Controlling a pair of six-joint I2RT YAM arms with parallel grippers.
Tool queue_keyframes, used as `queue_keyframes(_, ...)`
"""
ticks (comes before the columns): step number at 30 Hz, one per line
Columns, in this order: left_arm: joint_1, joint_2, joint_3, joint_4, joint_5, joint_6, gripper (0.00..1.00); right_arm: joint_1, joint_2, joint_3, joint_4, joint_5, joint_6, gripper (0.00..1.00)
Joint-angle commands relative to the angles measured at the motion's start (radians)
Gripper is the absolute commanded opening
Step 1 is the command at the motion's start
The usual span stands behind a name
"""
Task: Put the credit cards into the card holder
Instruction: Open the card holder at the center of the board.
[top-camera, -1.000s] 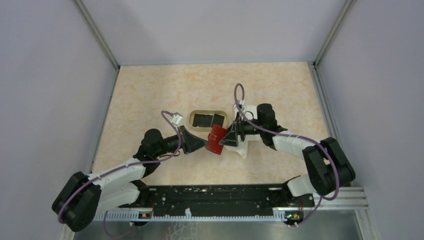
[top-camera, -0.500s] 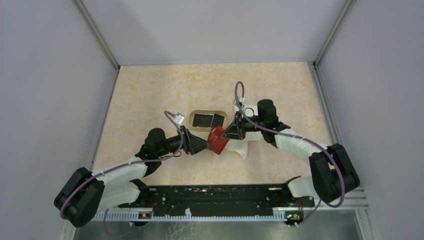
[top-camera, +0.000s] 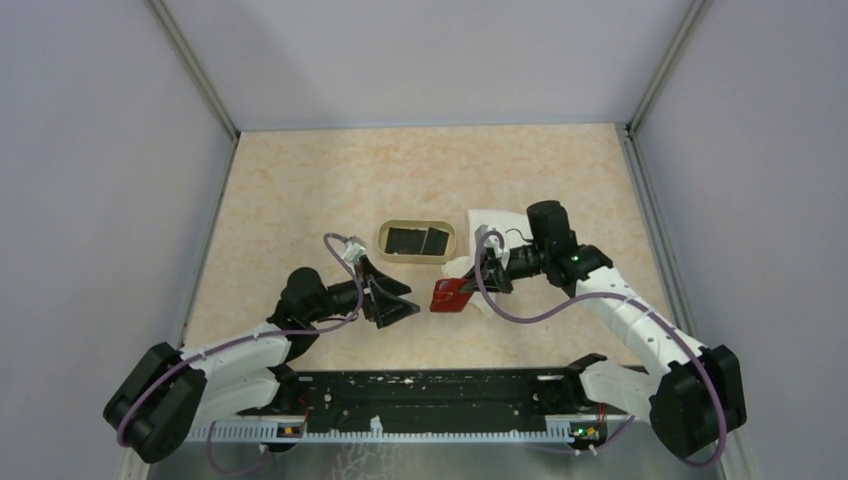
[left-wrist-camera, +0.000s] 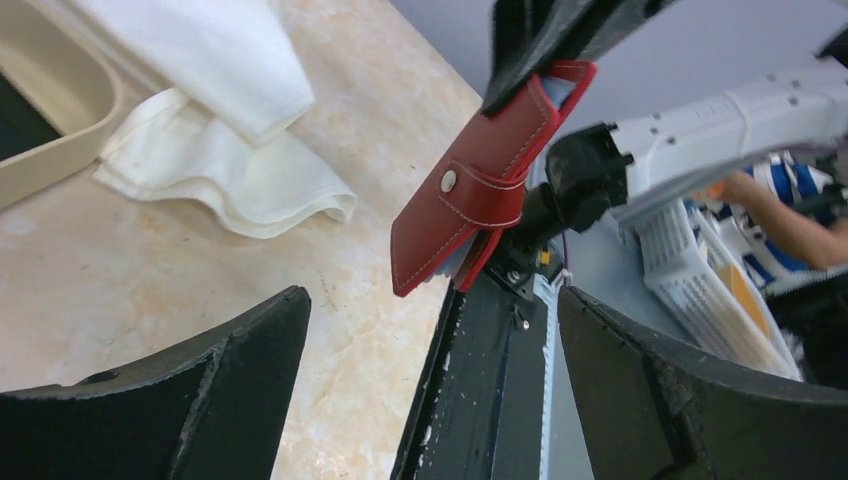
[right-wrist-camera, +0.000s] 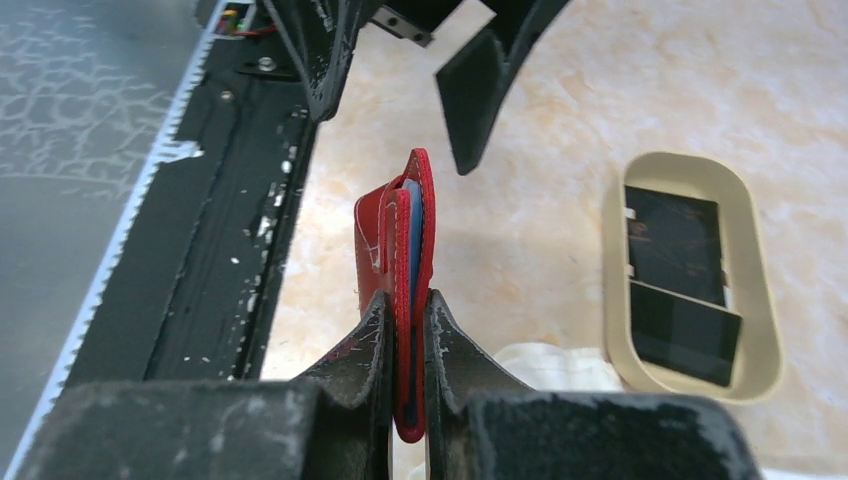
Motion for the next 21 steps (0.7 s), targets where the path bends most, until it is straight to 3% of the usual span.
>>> queue_keyframes(1, -0.004, 0.009, -0.036, 0.205, 0.201, 0.126, 0.99, -0.004, 0.012, 0.046, -0.113, -0.208, -0.187, 0.00)
queue_keyframes(7, -0.025, 0.049, -0.005, 0.203, 0.224, 0.157, 0.99, 0.010, 0.056, 0.039, -0.081, -0.225, -0.117, 0.00)
queue_keyframes(12, -0.066, 0.069, 0.147, -0.093, 0.100, 0.211, 0.99, 0.034, 0.093, 0.035, -0.061, -0.167, -0.081, 0.00)
queue_keyframes(17, -0.114, 0.073, 0.234, -0.214, 0.021, 0.213, 0.98, 0.043, 0.115, 0.036, -0.038, -0.111, -0.042, 0.01)
queue_keyframes(21, -0.155, 0.128, 0.325, -0.370, -0.050, 0.241, 0.88, 0.052, 0.120, 0.035, -0.036, -0.100, -0.035, 0.04)
